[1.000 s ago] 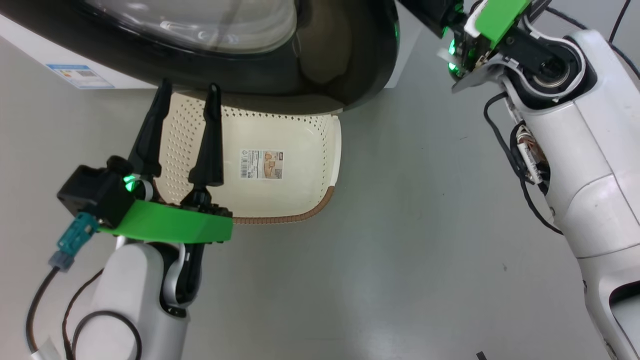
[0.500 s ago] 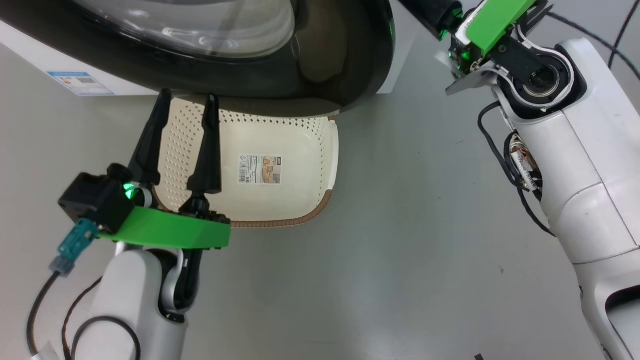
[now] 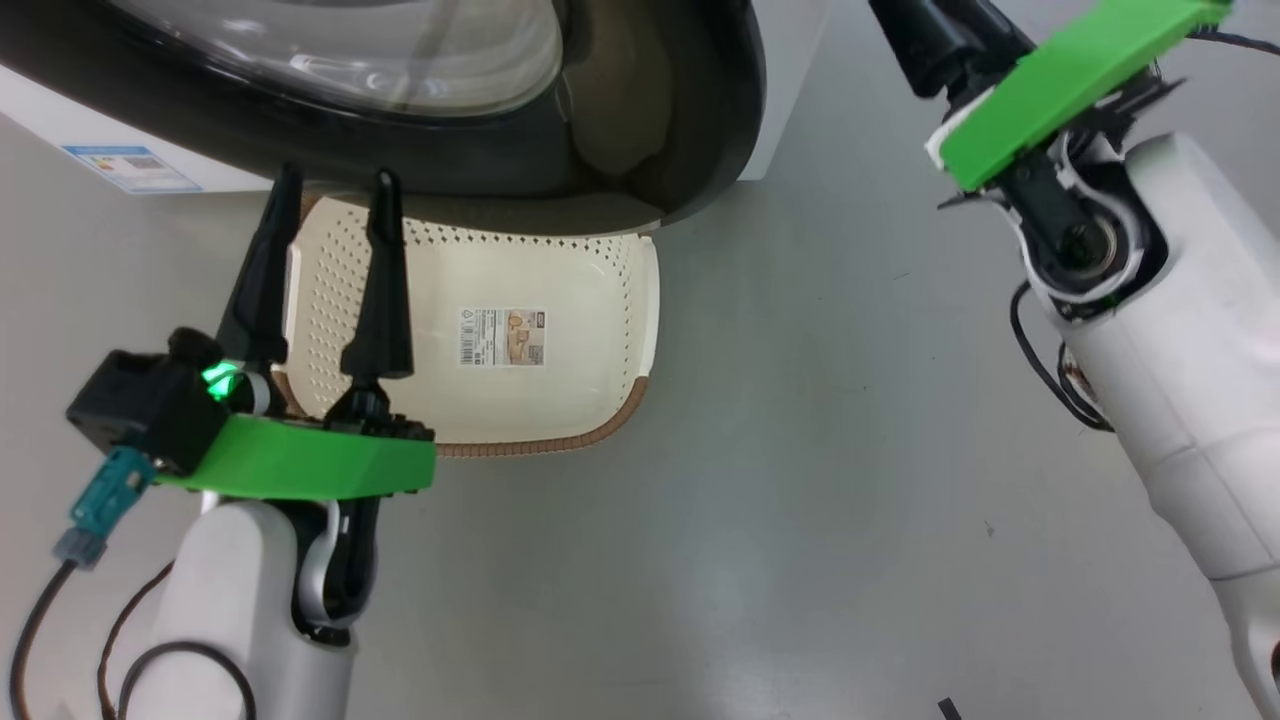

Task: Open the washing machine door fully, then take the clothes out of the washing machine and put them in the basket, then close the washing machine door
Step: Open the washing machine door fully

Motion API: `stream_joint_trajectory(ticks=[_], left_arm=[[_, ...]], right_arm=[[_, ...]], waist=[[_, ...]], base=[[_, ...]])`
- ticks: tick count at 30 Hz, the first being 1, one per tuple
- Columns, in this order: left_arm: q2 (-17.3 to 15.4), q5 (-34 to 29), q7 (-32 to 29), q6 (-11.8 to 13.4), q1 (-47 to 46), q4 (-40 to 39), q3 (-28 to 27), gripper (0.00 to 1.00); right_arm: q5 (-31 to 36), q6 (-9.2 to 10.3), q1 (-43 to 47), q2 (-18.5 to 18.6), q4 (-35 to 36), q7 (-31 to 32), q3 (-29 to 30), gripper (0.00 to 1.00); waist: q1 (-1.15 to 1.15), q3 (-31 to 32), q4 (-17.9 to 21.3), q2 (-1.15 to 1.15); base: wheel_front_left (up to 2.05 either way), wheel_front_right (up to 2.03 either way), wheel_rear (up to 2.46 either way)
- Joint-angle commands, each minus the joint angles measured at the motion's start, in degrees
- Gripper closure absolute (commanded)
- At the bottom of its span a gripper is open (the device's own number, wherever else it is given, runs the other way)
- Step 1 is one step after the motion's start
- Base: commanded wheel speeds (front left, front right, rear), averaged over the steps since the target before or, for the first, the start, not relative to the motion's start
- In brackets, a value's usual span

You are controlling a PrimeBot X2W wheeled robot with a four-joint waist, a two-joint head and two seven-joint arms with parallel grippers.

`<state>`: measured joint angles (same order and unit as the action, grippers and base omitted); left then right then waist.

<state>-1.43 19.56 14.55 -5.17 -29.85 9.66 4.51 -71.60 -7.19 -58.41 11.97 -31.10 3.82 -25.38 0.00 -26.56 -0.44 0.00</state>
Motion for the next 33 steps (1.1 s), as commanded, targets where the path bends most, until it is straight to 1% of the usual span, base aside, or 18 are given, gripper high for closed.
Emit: stream_joint_trajectory(ticks=[1, 7, 9, 10, 11, 12, 14, 15, 19, 22, 26, 33], left_arm=[[-1.4, -0.2, 0.4, -0.1, 1.5, -2.0, -2.2, 0.0], [-1.4, -0.8, 0.4, 0.2, 2.4, -2.7, -2.9, 0.0], [-1.4, -1.1, 0.4, 0.3, 2.7, -3.0, -3.0, 0.0], [-1.4, -1.2, 0.4, 0.3, 2.9, -3.1, -3.1, 0.0], [-1.4, -1.2, 0.4, 0.3, 2.9, -3.1, -3.1, 0.0], [-1.4, -1.4, 0.4, 0.5, 3.2, -3.7, -3.4, 0.0], [-1.4, -1.7, 0.4, 1.1, 3.6, -4.7, -4.1, 0.0], [-1.4, -1.9, 0.4, 1.3, 3.8, -5.0, -4.3, 0.0], [-1.4, -2.4, 0.4, 1.4, 4.6, -5.5, -4.5, 0.0], [-1.4, -2.7, 0.4, 1.4, 5.2, -5.7, -4.2, 0.0], [-1.4, -2.8, 0.4, 1.5, 5.9, -5.9, -3.8, 0.0], [-1.4, -3.6, 0.4, 1.4, 6.8, -7.3, -3.3, 0.0]], right_arm=[[3.8, -0.3, 1.9, 0.5, 1.5, -3.5, -1.9, 0.0], [13.2, -0.3, 3.8, 2.7, -0.6, -14.1, -6.2, 0.0], [16.4, -0.3, 4.3, 3.1, -1.7, -16.6, -6.3, 0.0], [19.4, -0.3, 4.5, 3.7, -2.5, -17.5, -6.6, 0.0], [19.4, -0.3, 4.5, 3.7, -2.5, -17.5, -6.6, 0.0], [23.9, -0.3, 5.4, 3.3, -3.6, -18.4, -5.5, 0.0], [28.5, -0.3, 6.4, 2.5, -4.1, -18.7, -3.1, 0.0], [31.5, -0.3, 6.9, 2.0, -3.5, -18.8, -1.0, 0.0], [44.0, -0.3, 11.8, -1.3, 0.9, -18.8, 7.9, 0.0], [51.5, -0.3, 16.4, -4.3, 5.1, -18.8, 12.7, 0.0], [57.8, -0.3, 21.5, -6.7, 10.2, -18.8, 16.6, 0.0], [62.9, -0.3, 27.5, -8.6, 17.1, -18.8, 20.8, 0.0]], waist=[[0.0, 0.1, 0.2, 0.0], [0.0, 0.8, 0.7, 0.0], [0.0, 1.1, 0.8, 0.0], [0.0, 1.3, 0.8, 0.0], [0.0, 1.3, 0.8, 0.0], [0.0, 1.6, 1.0, 0.0], [0.0, 1.8, 1.3, 0.0], [0.0, 1.8, 1.4, 0.0], [0.0, 2.2, 1.5, 0.0], [0.0, 2.6, 1.3, 0.0], [0.0, 2.9, 1.2, 0.0], [0.0, 2.9, 1.1, 0.0]], base=[[0.0, 0.0, 0.0], [0.0, 0.0, 0.0], [0.0, 0.0, 0.0], [0.0, 0.0, 0.0], [0.0, 0.0, 0.0], [0.0, 0.0, 0.0], [0.0, 0.0, 0.0], [0.0, 0.0, 0.0], [0.0, 0.0, 0.0], [0.0, 0.0, 0.0], [0.0, 0.0, 0.0], [0.0, 0.0, 0.0]])
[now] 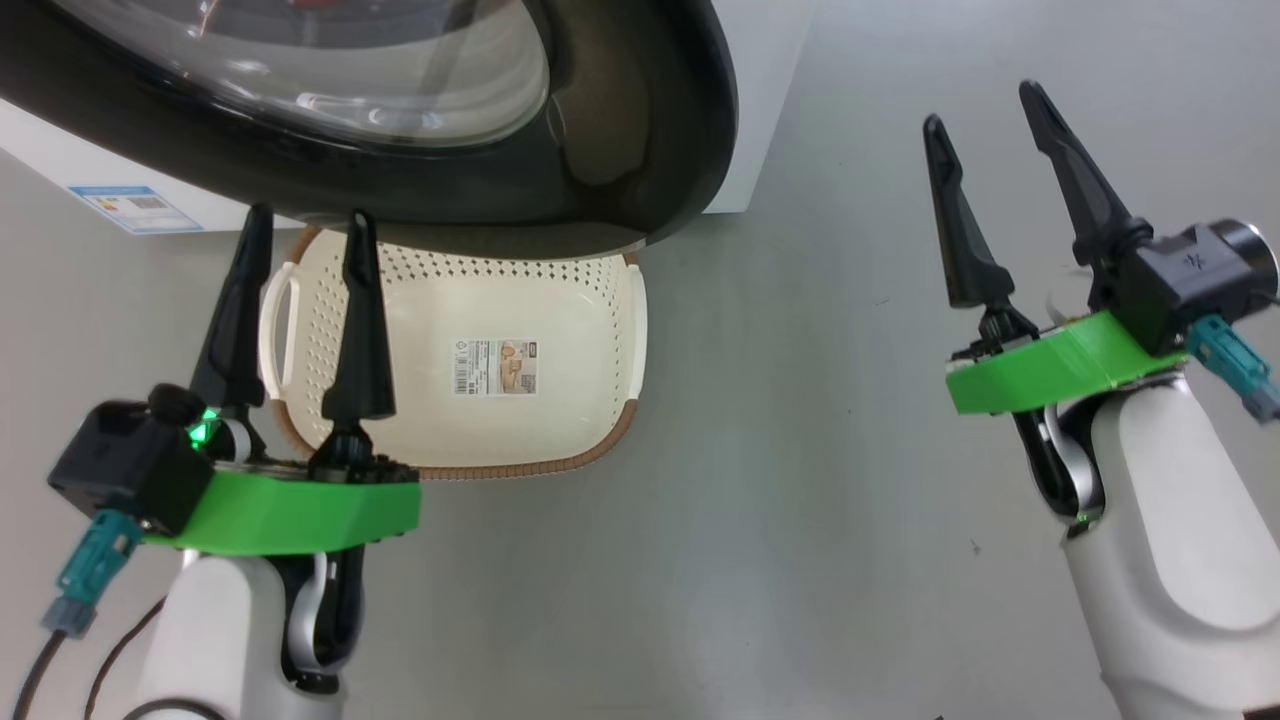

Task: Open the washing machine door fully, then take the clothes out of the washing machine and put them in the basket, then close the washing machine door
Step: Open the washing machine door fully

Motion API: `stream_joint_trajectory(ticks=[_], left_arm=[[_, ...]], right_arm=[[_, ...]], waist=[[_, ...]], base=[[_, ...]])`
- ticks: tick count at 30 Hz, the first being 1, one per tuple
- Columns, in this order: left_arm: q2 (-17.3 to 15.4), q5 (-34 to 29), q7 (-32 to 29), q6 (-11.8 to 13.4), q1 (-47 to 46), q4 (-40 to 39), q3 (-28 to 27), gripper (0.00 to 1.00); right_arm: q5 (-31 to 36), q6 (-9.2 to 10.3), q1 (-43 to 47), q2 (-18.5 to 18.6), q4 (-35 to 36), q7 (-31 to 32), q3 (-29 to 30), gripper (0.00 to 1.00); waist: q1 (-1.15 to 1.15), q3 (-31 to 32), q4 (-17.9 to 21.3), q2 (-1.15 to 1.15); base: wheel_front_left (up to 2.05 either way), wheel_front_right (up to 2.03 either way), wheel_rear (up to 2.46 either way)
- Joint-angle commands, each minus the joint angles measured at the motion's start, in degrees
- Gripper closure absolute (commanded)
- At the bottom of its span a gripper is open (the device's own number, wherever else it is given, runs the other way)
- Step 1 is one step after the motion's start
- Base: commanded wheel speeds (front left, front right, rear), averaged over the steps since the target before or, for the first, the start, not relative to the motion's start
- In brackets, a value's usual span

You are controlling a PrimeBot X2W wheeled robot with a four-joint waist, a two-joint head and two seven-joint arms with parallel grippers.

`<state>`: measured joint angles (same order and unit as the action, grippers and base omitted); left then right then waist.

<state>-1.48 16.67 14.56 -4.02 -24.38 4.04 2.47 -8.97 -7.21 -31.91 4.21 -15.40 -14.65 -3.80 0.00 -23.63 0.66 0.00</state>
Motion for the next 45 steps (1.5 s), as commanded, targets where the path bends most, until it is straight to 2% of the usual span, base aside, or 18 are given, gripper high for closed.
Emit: stream_joint_trajectory(ticks=[1, 6, 14, 30, 32, 33, 34, 37, 45], left_arm=[[-1.4, -0.7, 0.4, 0.3, 1.5, -1.9, -1.2, 0.0], [-1.4, -0.9, 0.4, 0.4, 2.1, -2.3, -0.5, 0.0], [-1.4, -1.1, 0.4, 0.4, 2.4, -2.3, 0.2, 0.0], [-1.4, -0.8, 0.4, 0.4, 2.5, -2.1, 0.1, 0.0], [-1.4, -0.8, 0.4, 0.5, 2.6, -2.1, 0.0, 0.0], [-1.4, -0.8, 0.4, 0.5, 2.6, -2.1, 0.0, 0.0], [-1.4, -0.8, 0.4, 0.5, 2.6, -2.2, 0.0, 0.0], [-1.4, -0.8, 0.4, 0.5, 2.5, -2.4, 0.1, 0.0], [-1.4, -1.3, 0.4, 0.1, 1.5, -2.4, -0.5, 0.0]], right_arm=[[0.7, -0.28, 1.9, -1.0, 2.3, -0.3, -0.3, 0.0], [-1.4, -0.28, 7.3, -1.3, 6.7, -0.3, 2.2, 0.0], [-2.1, -0.28, 12.2, -1.3, 11.9, -0.3, 1.4, 0.0], [-3.1, -0.28, 13.1, -1.3, 13.3, -0.3, 1.3, 0.02], [-3.4, -0.28, 13.2, -1.3, 13.2, -0.3, 1.2, 0.59], [-3.6, -0.28, 13.2, -1.3, 13.1, -0.3, 1.2, 0.92], [-3.8, -0.28, 13.2, -1.3, 12.9, -0.3, 1.0, 1.0], [-6.9, -0.28, 13.0, -1.3, 12.3, -0.3, 0.7, 1.0], [-27.1, -0.28, 8.6, -1.3, 9.7, -0.3, -3.2, 1.0]], waist=[[0.0, 0.0, 0.0, 0.0], [0.0, 0.0, -0.3, 0.0], [0.0, -0.2, -0.4, 0.0], [0.0, -0.5, -0.3, 0.0], [0.0, -0.5, -0.3, 0.0], [0.0, -0.5, -0.3, 0.0], [0.0, -0.6, -0.3, 0.0], [0.0, -0.8, -0.4, 0.0], [0.0, -1.8, -1.1, 0.0]], base=[[0.0, 0.0, 0.0], [0.0, 0.0, 0.0], [0.0, 0.0, 0.0], [0.0, 0.0, 0.0], [0.0, 0.0, 0.0], [0.0, 0.0, 0.0], [0.0, 0.0, 0.0], [0.0, 0.0, 0.0], [0.0, 0.0, 0.0]])
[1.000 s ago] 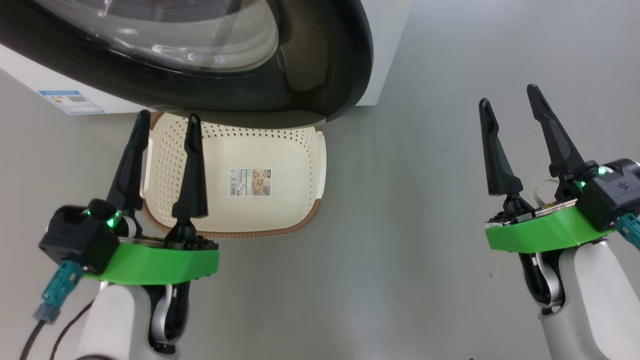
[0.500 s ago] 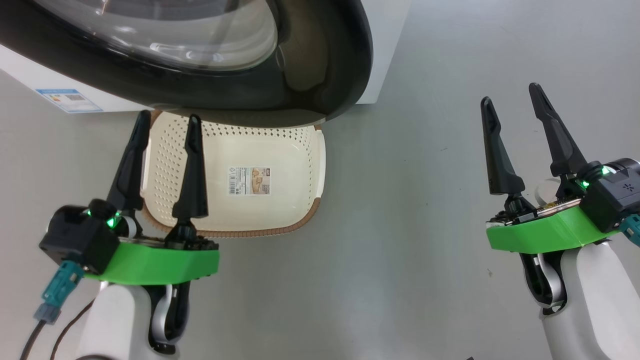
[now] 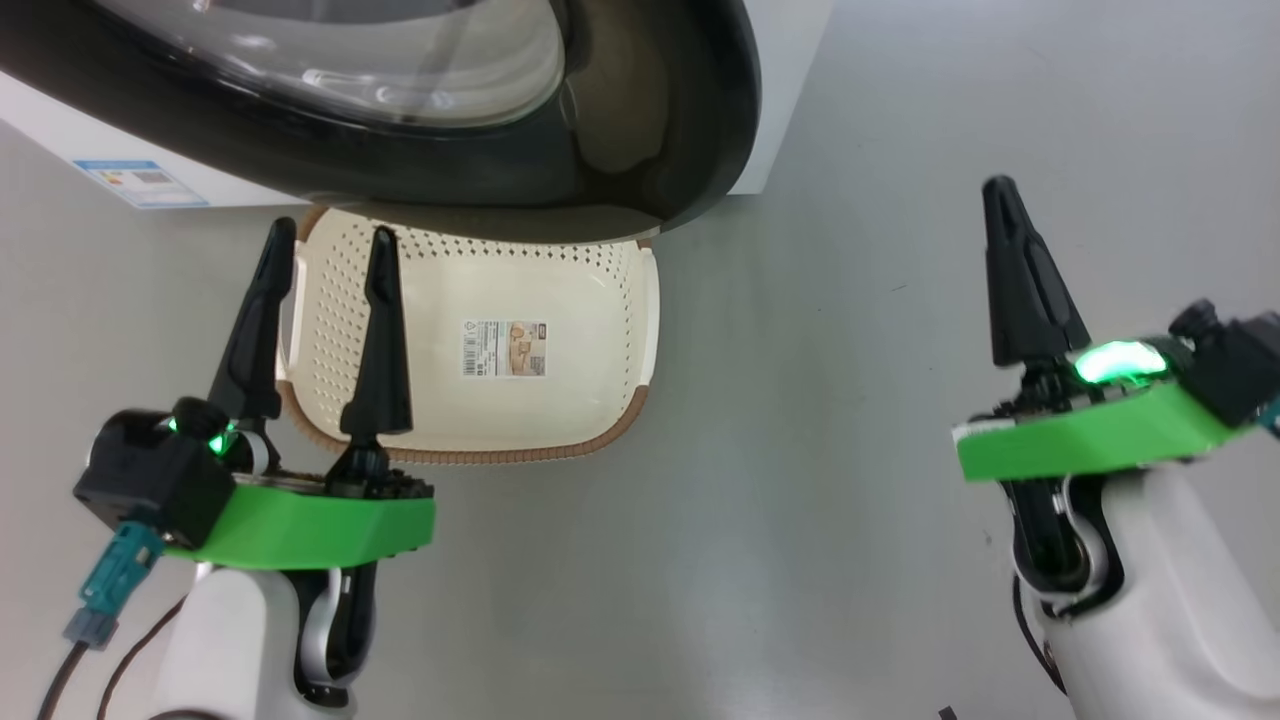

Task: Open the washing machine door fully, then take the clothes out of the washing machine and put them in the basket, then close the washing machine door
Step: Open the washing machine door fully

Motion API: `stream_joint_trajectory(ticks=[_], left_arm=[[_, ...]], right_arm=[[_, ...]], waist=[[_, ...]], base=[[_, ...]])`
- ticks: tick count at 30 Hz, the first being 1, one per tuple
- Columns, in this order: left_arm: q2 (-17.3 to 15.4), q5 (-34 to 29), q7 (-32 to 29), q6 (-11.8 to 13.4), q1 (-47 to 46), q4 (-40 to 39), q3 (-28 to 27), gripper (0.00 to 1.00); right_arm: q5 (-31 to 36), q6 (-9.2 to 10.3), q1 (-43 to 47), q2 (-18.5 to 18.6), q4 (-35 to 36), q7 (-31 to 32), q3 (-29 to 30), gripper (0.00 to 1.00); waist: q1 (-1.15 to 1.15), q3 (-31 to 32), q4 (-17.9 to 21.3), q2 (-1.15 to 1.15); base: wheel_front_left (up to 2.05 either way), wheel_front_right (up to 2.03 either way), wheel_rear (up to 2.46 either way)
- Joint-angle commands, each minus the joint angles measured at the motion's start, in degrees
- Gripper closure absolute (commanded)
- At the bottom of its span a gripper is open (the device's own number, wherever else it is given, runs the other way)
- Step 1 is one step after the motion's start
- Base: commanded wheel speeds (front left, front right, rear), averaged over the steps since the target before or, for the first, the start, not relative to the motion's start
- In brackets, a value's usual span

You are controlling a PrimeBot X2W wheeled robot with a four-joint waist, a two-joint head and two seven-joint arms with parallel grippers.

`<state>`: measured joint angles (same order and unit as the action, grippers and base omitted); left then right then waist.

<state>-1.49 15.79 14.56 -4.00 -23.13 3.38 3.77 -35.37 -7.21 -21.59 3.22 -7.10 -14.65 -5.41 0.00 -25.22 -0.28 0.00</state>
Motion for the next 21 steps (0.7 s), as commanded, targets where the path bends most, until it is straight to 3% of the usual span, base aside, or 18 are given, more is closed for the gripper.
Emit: stream_joint_trajectory(ticks=[1, 9, 18, 21], left_arm=[[-1.4, -0.5, 0.4, 0.0, 0.1, -1.9, -1.9, 0.0], [-1.4, 0.1, 0.4, 0.1, -0.5, -2.8, -0.3, 0.0], [-1.4, 0.2, 0.4, -0.1, -1.2, -2.9, 1.2, 0.0], [-1.4, 0.3, 0.4, -0.2, -1.3, -3.0, 1.4, 0.0]], right_arm=[[-2.6, -0.28, -2.6, -0.3, 1.0, -0.3, -2.2, 1.0], [-23.6, -0.28, -10.7, -0.3, -1.5, 4.4, -4.4, 1.0], [-46.5, -0.28, -20.5, -0.3, -5.4, 19.0, -2.4, 1.0], [-50.5, -0.28, -22.9, -0.2, -7.6, 22.9, -1.9, 1.0]], waist=[[0.0, -0.3, -0.2, 0.0], [0.0, -1.4, -2.1, 0.0], [0.0, -3.3, -4.2, 0.0], [0.0, -3.8, -4.6, 0.0]], base=[[0.0, 0.0, 0.0], [0.0, 0.0, 0.0], [0.0, 0.0, 0.0], [0.0, 0.0, 0.0]])
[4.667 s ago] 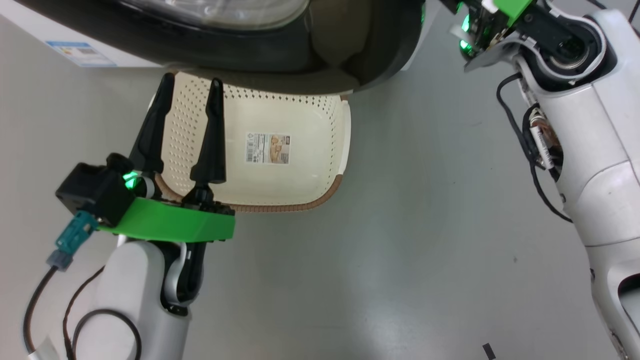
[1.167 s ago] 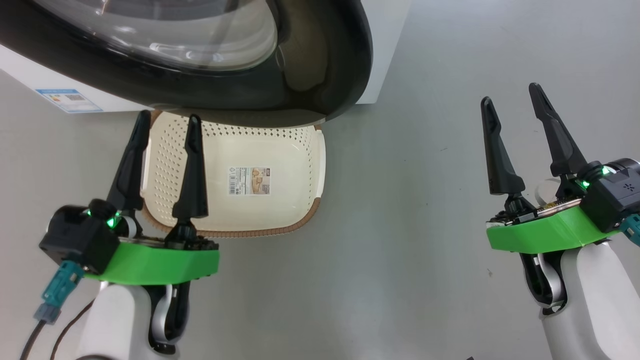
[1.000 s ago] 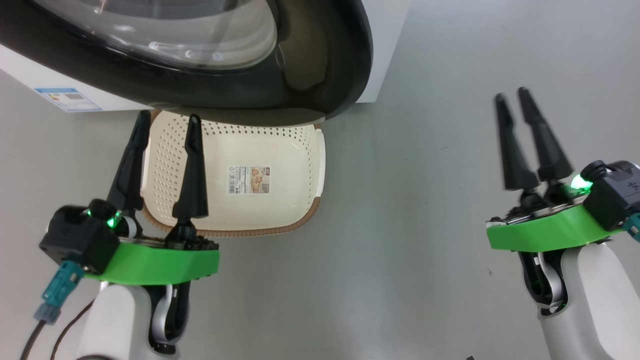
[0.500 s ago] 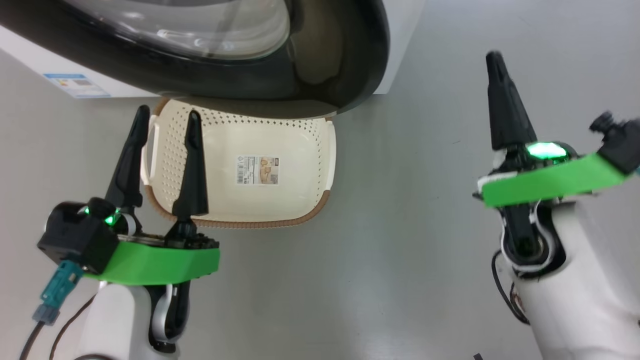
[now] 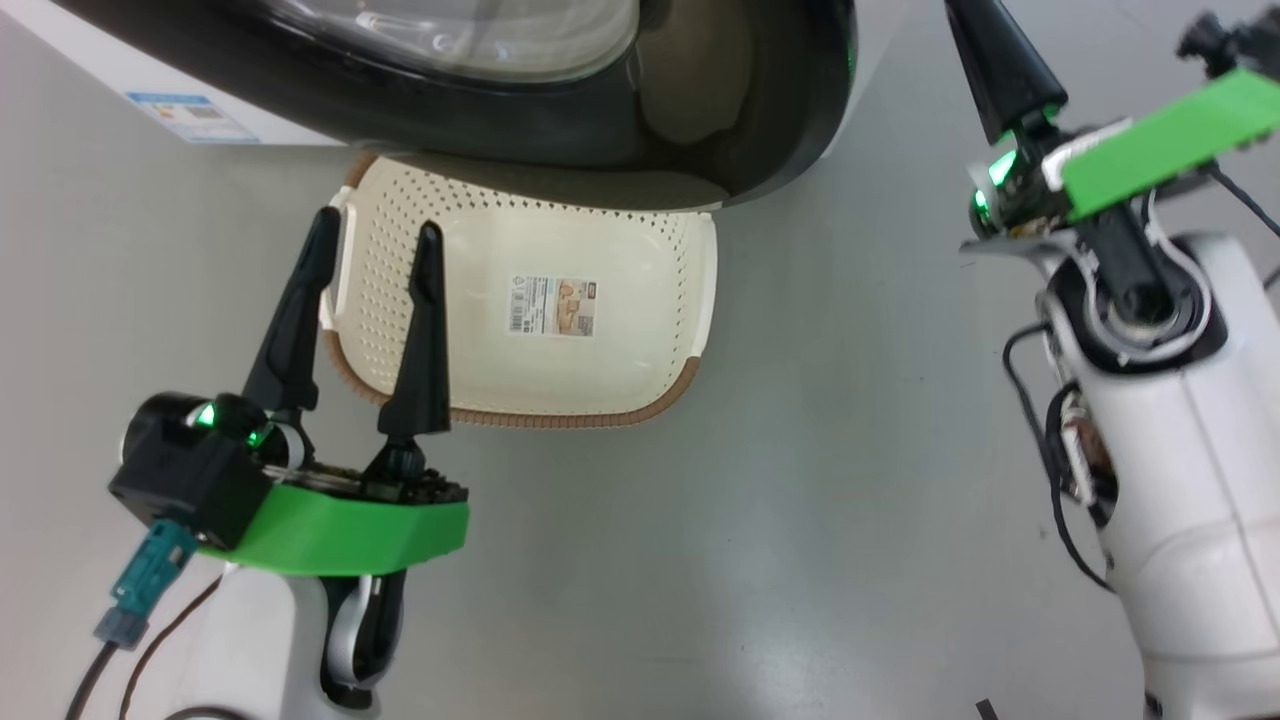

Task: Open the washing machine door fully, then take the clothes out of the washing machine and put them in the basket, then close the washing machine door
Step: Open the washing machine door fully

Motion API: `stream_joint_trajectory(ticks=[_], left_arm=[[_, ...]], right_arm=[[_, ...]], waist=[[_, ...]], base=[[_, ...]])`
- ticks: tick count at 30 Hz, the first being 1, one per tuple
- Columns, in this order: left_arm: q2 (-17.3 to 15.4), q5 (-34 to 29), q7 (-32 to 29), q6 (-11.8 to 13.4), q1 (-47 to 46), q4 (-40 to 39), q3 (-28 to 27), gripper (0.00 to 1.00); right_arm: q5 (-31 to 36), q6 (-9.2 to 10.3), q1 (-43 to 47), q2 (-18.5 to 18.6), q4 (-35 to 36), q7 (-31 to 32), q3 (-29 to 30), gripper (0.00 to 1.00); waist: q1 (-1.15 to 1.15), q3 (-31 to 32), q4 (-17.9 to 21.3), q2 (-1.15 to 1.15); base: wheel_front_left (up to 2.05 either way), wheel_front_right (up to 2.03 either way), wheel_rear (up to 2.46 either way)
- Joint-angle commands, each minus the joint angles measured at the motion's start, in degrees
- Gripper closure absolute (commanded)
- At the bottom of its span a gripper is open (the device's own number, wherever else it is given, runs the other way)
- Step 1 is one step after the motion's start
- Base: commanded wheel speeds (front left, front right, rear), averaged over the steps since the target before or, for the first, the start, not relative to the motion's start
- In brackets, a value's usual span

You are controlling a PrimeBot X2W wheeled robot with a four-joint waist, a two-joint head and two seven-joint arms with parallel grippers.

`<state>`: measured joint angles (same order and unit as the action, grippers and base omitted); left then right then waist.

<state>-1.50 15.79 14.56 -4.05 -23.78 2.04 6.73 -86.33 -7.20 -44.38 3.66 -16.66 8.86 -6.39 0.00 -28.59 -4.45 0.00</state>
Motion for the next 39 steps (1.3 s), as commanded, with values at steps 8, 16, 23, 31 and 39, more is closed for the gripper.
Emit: stream_joint_trajectory(ticks=[8, 16, 23, 31, 39], left_arm=[[-1.4, 1.0, 0.4, -0.2, -1.0, -1.1, -0.3, 0.0], [-1.4, 1.5, 0.4, -0.1, -1.6, -0.6, 0.8, 0.0], [-1.4, 1.8, 0.4, -0.2, -2.2, -0.1, 0.8, 0.0], [-1.4, 2.4, 0.4, 0.0, -2.5, 0.4, 0.8, 0.0], [-1.4, 3.0, 0.4, 0.8, -0.9, 0.8, 0.5, 0.0]], right_arm=[[-10.8, -0.29, -11.2, 0.9, -10.8, 14.6, -1.3, 1.0], [-15.2, -0.29, -19.9, 2.7, -17.0, 23.5, -4.2, 1.0], [-15.0, -0.29, -21.4, 3.9, -16.1, 27.4, -8.1, 1.0], [-14.5, -0.29, -19.3, 5.4, -13.3, 27.8, -10.8, 1.0], [-15.2, -0.29, -13.9, 7.4, -11.1, 27.9, -13.6, 1.0]], waist=[[0.0, -1.9, -1.3, 0.0], [0.0, -2.9, -2.0, 0.0], [0.0, -3.4, -2.3, 0.0], [0.0, -2.5, -3.5, 0.0], [0.0, 1.3, -5.7, 0.0]], base=[[0.0, 0.0, 0.0], [0.0, 0.0, 0.0], [0.0, 0.0, 0.0], [0.0, 0.0, 0.0], [0.0, 0.0, 0.0]])
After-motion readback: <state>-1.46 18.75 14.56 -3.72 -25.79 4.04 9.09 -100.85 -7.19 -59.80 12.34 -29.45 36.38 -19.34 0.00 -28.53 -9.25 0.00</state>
